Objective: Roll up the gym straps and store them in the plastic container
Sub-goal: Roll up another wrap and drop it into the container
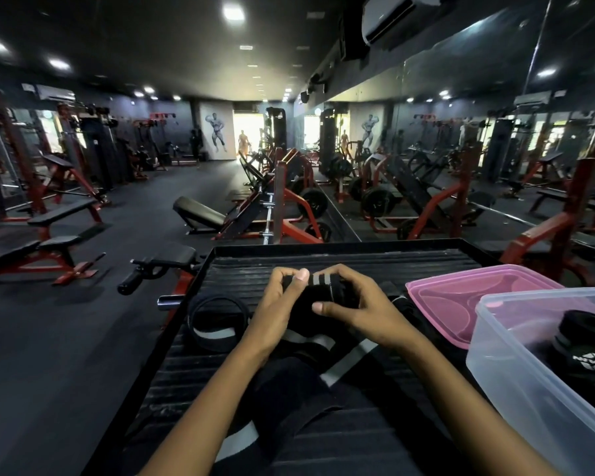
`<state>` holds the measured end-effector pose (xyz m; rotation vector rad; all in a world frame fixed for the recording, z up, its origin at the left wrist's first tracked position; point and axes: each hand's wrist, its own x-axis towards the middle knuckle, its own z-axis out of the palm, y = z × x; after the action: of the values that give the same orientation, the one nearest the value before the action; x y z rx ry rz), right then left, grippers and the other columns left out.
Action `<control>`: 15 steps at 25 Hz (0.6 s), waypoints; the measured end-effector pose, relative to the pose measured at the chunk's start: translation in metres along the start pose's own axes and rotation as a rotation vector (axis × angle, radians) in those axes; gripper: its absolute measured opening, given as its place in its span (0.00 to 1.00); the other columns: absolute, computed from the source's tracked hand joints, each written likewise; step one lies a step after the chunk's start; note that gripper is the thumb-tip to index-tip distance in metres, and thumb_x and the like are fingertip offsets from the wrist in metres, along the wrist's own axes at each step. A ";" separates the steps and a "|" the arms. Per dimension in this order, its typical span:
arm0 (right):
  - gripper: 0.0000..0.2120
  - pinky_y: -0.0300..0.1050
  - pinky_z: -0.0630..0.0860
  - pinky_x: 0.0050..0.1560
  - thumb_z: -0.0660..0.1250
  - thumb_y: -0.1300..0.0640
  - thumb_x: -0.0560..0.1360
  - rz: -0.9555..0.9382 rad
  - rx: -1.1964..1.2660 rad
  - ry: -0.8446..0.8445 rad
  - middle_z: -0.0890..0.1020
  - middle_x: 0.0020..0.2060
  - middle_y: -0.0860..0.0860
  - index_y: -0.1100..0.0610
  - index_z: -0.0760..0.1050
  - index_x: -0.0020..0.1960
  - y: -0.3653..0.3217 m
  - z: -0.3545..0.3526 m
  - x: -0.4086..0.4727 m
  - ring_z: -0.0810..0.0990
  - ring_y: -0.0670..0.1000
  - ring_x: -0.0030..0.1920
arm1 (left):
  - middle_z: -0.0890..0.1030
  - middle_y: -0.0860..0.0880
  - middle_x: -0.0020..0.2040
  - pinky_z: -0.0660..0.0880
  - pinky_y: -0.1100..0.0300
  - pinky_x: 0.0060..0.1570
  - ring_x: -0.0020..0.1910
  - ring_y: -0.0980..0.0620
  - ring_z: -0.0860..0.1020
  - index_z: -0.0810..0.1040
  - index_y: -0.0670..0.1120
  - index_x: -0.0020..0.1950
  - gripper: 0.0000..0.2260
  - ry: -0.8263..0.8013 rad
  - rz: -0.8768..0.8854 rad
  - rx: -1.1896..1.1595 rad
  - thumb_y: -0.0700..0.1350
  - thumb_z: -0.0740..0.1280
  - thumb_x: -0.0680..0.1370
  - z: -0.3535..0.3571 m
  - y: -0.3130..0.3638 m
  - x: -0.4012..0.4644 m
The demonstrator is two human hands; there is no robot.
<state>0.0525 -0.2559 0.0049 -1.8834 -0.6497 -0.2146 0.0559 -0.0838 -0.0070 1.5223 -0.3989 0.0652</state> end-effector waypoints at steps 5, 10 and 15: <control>0.09 0.46 0.78 0.48 0.70 0.52 0.74 0.173 0.287 0.028 0.84 0.41 0.56 0.59 0.82 0.44 -0.001 -0.001 0.001 0.83 0.54 0.44 | 0.81 0.50 0.56 0.77 0.61 0.55 0.57 0.55 0.80 0.76 0.46 0.61 0.16 -0.116 0.167 0.117 0.41 0.71 0.74 -0.010 0.000 0.001; 0.30 0.38 0.73 0.62 0.77 0.60 0.67 0.058 0.094 -0.050 0.79 0.58 0.49 0.50 0.71 0.65 0.002 -0.007 0.000 0.77 0.44 0.61 | 0.84 0.51 0.51 0.76 0.62 0.54 0.53 0.55 0.82 0.81 0.46 0.54 0.09 0.096 0.191 0.098 0.43 0.70 0.75 -0.005 0.000 0.000; 0.16 0.41 0.76 0.57 0.75 0.64 0.68 -0.028 0.140 0.118 0.84 0.51 0.52 0.59 0.80 0.55 0.000 -0.002 0.002 0.82 0.48 0.55 | 0.81 0.55 0.58 0.74 0.62 0.57 0.59 0.59 0.78 0.77 0.53 0.61 0.16 0.036 0.127 0.152 0.50 0.71 0.75 -0.007 -0.002 0.001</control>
<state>0.0540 -0.2575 0.0070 -1.7146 -0.5956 -0.2894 0.0587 -0.0777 -0.0082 1.6411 -0.4702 0.2271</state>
